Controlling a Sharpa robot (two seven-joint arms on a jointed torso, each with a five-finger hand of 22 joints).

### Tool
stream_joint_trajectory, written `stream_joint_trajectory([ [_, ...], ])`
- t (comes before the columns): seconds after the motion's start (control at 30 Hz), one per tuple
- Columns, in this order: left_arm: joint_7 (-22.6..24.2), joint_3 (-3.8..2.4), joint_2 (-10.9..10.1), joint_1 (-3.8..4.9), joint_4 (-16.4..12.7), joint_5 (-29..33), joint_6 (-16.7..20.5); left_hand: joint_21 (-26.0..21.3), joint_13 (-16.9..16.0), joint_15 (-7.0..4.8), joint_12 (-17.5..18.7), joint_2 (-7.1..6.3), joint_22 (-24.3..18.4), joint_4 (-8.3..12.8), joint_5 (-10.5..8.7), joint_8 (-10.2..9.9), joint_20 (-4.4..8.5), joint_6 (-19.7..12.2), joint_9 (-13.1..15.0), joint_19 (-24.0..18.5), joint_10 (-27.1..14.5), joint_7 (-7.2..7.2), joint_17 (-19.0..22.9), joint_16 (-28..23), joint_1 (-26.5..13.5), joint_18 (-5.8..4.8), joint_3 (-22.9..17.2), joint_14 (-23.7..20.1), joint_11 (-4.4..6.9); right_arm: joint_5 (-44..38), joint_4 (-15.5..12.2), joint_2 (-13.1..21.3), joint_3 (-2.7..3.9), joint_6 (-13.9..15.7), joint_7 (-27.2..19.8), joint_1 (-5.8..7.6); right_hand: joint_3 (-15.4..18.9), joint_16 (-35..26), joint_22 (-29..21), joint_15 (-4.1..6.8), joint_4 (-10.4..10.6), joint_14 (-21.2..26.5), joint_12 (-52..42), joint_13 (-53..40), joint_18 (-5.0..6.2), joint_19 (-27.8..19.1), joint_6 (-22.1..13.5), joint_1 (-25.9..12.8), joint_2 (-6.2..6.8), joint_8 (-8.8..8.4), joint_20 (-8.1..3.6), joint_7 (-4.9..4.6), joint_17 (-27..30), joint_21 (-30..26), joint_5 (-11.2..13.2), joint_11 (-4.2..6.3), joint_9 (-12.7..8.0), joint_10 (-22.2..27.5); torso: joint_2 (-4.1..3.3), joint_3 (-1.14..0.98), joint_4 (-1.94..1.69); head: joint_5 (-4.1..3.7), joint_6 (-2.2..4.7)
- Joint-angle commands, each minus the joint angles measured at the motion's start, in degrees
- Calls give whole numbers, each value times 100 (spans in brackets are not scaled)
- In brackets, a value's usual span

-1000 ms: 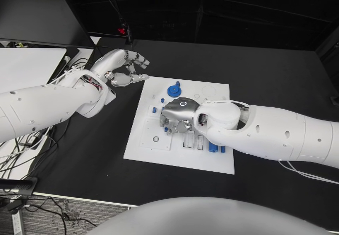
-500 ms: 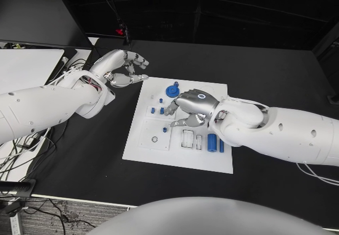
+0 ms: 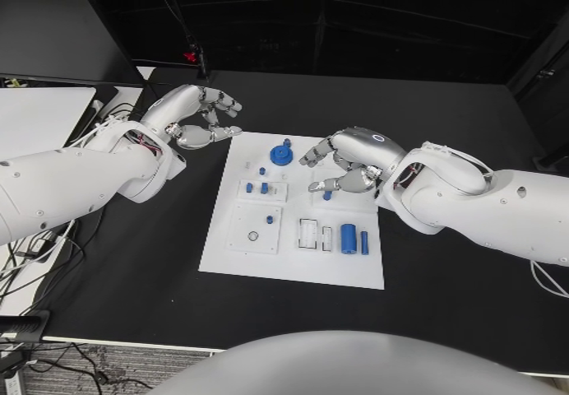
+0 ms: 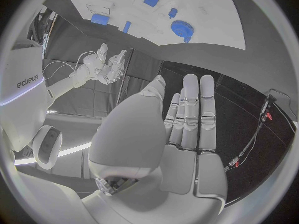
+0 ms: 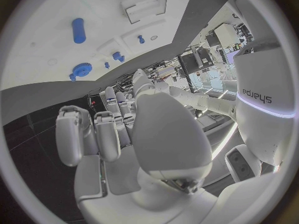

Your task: Assemble the parts on the task board

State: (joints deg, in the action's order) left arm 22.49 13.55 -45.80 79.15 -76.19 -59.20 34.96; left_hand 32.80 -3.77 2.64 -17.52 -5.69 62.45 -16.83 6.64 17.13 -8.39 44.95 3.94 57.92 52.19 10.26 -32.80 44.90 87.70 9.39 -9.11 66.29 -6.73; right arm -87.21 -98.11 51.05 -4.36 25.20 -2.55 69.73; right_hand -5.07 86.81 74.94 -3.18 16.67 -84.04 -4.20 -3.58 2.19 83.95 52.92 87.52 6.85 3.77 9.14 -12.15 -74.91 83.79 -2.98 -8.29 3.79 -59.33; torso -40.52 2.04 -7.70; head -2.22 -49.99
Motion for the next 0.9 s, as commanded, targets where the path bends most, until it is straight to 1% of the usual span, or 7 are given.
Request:
stream_joint_trajectory([
  [0.03, 91, -5, -3, 9, -8, 27, 14, -37, 8, -7, -31, 40, -8, 1, 28, -35, -5, -25, -9, 54, -30, 21, 5, -21, -28, 100, 20, 30, -29, -91, 34, 13, -1, -483, 358, 13, 48, -23, 1033, -39, -2, -336, 1, -9, -10, 129, -44, -92, 7, -5, 38, 2, -184, -32, 21, -13, 1, 64, -1, -1, 0, -54, -1],
  [0.2, 84, -5, -22, 9, -10, 27, 8, -37, 8, -7, -31, 40, -8, 1, 28, -35, -5, -25, -9, 54, -30, 21, 5, -21, -28, 100, 20, 30, -29, -236, 165, -34, -5, -794, 640, 6, 54, -28, 1031, -53, 3, -328, -6, -13, -9, 127, -72, -168, 38, 3, 54, -3, -157, -35, 19, -29, 5, 227, 2, 2, 1, -86, -1],
  [0.4, 85, -5, -37, 9, -10, 27, 8, -42, 8, -7, -32, 41, -10, 1, 28, -37, -5, -28, -10, 57, -31, 22, 7, -21, -37, 100, 25, 32, -29, -338, 289, -100, -7, -1113, 948, -71, 58, -31, 1025, -59, 10, -324, -18, -16, -5, 122, -65, -210, 53, 12, 60, -10, -139, -43, 22, -37, 10, 278, -8, 2, 1, -135, 55],
  [0.43, 85, -5, -39, 9, -10, 27, 7, -42, 8, -7, -32, 41, -10, 1, 28, -37, -5, -28, -10, 57, -31, 22, 7, -21, -37, 100, 25, 32, -29, -361, 315, -120, -7, -1147, 994, -84, 59, -31, 1022, -61, 10, -323, -25, -19, -4, 119, -40, -229, 56, 26, 62, -12, -136, -47, 23, -39, 16, 294, -5, 4, 6, -133, 75],
  [0.57, 88, -5, -37, 9, -11, 27, 3, -42, 8, -7, -32, 41, -10, 1, 28, -37, -5, -28, -10, 57, -31, 22, 7, -21, -37, 100, 25, 32, -29, -441, 395, -182, -8, -1197, 1119, -134, 47, -28, 1020, -64, 2, -324, -44, -24, -3, 118, 3, -236, 51, 50, 66, -14, -145, -49, 22, -41, 25, 321, -10, 4, 5, -122, 82],
  [0.63, 90, -5, -33, 9, -9, 27, 0, -42, 8, -7, -32, 41, -10, 1, 28, -37, -5, -28, -10, 57, -31, 22, 7, -21, -37, 100, 25, 32, -29, -485, 421, -209, -8, -1198, 1171, -150, 21, -23, 1024, -67, -7, -327, -67, -30, -5, 122, -15, -204, 32, 40, 68, -22, -159, -44, 23, -41, 20, 326, -9, 1, -8, -140, 70],
  [0.9, 76, -5, -39, 10, -7, 27, 0, -46, 8, -6, -33, 43, -11, 2, 29, -38, -5, -31, -10, 61, -33, 22, 8, -22, -45, 100, 29, 35, -30, -617, 435, -255, -8, -1260, 1289, -171, -82, -2, 1043, -29, -42, -337, -265, -61, -10, 141, 95, -44, -68, 89, 50, 39, -209, -17, 23, 14, 30, 171, -9, -1, -4, -115, -1],
])
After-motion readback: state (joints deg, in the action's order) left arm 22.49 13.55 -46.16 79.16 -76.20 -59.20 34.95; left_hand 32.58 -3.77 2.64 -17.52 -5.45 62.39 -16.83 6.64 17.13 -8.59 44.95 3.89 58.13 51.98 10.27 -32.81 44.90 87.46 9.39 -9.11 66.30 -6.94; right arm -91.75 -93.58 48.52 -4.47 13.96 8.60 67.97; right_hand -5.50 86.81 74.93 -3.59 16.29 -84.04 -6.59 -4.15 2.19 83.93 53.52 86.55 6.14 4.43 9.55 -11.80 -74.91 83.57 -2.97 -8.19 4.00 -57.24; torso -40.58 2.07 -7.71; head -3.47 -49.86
